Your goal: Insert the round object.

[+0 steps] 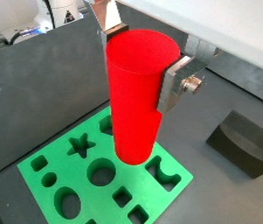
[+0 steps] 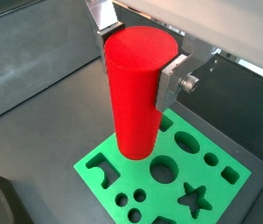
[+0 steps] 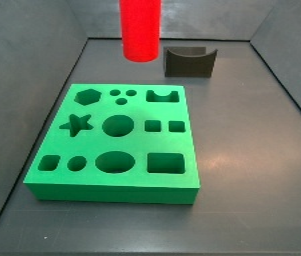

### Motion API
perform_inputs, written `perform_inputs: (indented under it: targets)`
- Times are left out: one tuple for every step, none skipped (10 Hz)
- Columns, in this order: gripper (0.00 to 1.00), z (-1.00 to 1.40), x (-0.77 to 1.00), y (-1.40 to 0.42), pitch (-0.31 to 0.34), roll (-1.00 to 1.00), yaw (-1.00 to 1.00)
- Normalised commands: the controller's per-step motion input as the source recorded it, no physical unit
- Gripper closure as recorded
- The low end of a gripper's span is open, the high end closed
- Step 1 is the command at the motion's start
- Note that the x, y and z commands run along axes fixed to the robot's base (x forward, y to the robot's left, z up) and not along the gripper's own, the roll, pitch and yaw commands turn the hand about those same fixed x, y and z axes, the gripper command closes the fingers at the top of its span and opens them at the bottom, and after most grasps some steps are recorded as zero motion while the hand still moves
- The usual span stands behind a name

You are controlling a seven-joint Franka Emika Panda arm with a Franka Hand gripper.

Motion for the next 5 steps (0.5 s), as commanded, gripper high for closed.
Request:
perform_inputs:
  targets:
    - [1.00, -0.60, 0.00, 0.02, -0.179, -0.16, -0.01]
    - [1.00, -0.95, -0.11, 0.02, -0.156, -0.01, -0.04]
    - [1.00, -0.77, -0.17, -0.04, -0.116, -0.15, -0.01]
    - [1.00, -0.54, -0.11, -0.07, -0.111, -0.27, 0.00]
    - [1.00, -0.47, -0.07, -0.25, -0.127, -0.23, 0.00]
